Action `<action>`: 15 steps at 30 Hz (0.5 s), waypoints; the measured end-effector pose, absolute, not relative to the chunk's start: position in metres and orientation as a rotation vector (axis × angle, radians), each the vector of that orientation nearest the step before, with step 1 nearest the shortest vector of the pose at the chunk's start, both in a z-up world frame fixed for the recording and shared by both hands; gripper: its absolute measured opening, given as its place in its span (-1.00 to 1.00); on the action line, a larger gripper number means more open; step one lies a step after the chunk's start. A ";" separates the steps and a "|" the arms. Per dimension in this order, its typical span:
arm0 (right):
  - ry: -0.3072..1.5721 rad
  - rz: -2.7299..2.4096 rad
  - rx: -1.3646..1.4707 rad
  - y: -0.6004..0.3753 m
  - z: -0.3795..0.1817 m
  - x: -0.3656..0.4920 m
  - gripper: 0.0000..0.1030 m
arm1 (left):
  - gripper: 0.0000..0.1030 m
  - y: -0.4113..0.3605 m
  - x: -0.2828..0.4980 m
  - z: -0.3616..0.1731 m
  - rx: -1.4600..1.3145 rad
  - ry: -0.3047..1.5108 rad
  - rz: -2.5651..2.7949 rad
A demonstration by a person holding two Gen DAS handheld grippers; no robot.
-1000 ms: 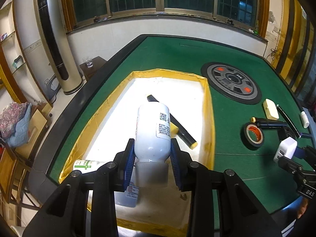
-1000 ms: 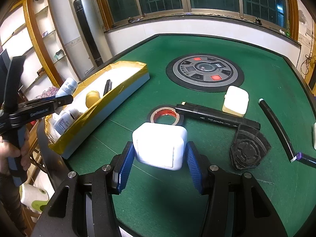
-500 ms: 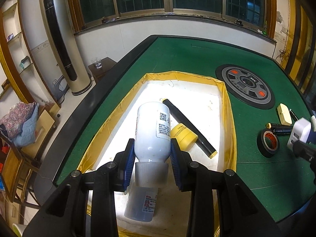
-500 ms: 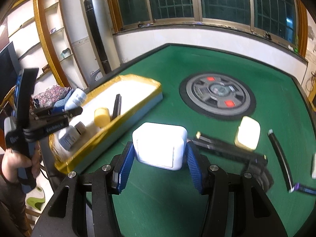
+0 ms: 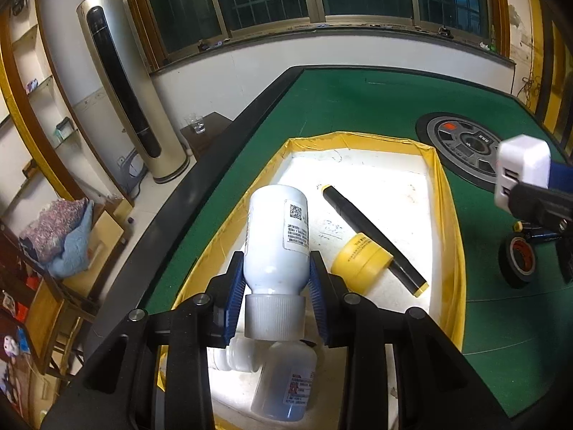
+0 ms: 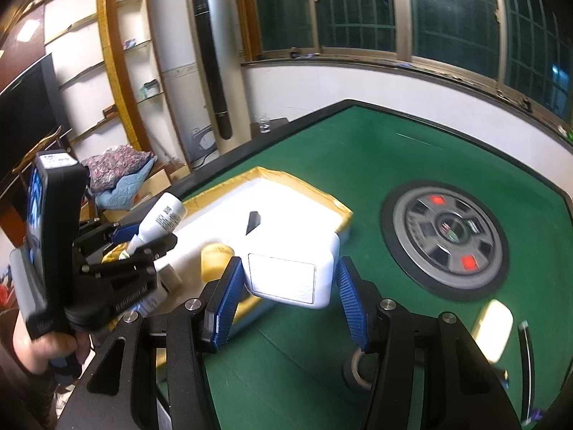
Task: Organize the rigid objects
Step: 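Lower the bottle into the tray and open the left tool while the right tool sets down the cube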
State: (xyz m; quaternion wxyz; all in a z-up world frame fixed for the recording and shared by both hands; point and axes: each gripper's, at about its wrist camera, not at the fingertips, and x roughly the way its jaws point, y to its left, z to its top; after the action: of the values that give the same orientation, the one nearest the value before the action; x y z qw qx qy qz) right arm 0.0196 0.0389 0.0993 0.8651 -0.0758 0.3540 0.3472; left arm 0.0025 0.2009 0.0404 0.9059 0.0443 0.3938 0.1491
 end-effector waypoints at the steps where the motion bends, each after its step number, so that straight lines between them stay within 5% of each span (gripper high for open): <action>1: 0.744 0.737 -0.165 0.045 0.099 0.023 -0.07 | -0.38 0.201 0.003 0.040 0.099 0.814 0.312; 15: 0.836 0.787 -0.201 0.102 0.077 0.057 -0.07 | -0.38 0.209 0.019 0.021 0.089 0.898 0.305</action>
State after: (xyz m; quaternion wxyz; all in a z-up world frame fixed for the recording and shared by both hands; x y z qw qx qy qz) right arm 0.0567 0.1024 0.0771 0.8349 -0.0949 0.3947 0.3715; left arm 0.0195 0.2087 0.0210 0.8886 0.0429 0.4324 0.1469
